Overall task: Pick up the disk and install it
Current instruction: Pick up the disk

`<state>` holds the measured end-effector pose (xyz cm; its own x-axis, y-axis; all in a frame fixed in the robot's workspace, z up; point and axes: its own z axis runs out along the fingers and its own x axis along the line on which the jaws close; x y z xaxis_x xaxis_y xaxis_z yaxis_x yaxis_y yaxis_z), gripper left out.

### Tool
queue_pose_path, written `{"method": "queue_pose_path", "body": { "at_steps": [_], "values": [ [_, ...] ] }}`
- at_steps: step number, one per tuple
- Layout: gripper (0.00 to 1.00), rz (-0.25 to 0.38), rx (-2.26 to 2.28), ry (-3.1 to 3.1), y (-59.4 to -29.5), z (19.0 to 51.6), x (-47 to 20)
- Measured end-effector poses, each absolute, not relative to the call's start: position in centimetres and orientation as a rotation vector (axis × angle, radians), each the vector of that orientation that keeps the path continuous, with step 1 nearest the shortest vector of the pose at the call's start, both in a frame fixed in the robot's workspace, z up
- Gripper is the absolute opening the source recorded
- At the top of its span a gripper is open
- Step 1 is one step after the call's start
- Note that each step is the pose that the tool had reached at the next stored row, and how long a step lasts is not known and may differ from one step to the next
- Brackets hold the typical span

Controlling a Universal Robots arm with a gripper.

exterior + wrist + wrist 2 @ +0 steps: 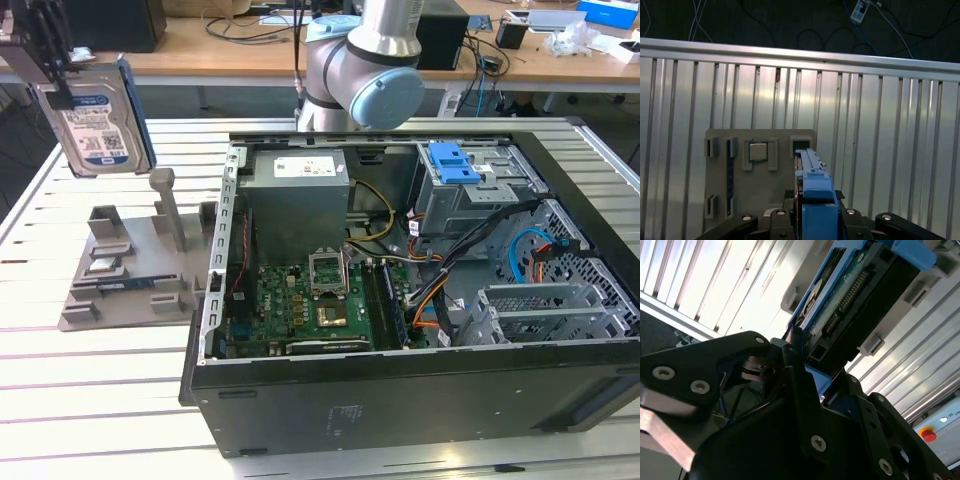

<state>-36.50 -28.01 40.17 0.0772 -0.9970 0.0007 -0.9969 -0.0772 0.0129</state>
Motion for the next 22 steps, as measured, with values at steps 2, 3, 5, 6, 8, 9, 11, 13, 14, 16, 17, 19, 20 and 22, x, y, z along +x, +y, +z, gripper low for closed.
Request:
{"method": "queue_pose_path", "body": {
  "at_steps": [2,3,5,6,8,9,11,13,14,16,17,19,20,22],
  "values": [
    [0.37,-0.013,2.298,-2.127,-28.0,40.4,-36.5],
    [0.37,-0.013,2.298,-2.127,-28.0,40.6,-36.5],
    [0.37,-0.013,2.298,-2.127,-28.0,40.9,-36.5],
    [0.37,-0.013,2.298,-2.127,-28.0,41.2,-36.5],
    [0.37,-0.013,2.298,-2.127,-28.0,41.5,-36.5],
    [0.37,-0.013,2.298,-2.127,-28.0,41.7,-36.5],
    [0.37,-0.013,2.298,-2.127,-28.0,42.1,-36.5],
    [0.37,-0.013,2.298,-2.127,-28.0,42.5,-36.5],
    [0.37,-0.013,2.298,-2.127,-28.0,42.7,-36.5],
    [0.37,-0.013,2.298,-2.127,-28.0,43.3,-36.5],
    [0.37,-0.013,2.298,-2.127,-28.0,43.5,-36.5],
    [0.37,-0.013,2.298,-2.127,-27.9,43.9,-36.5],
    [0.37,-0.013,2.298,-2.127,-27.9,44.2,-36.5],
    [0.37,-0.013,2.298,-2.127,-27.9,44.7,-36.5]
  ]
}}
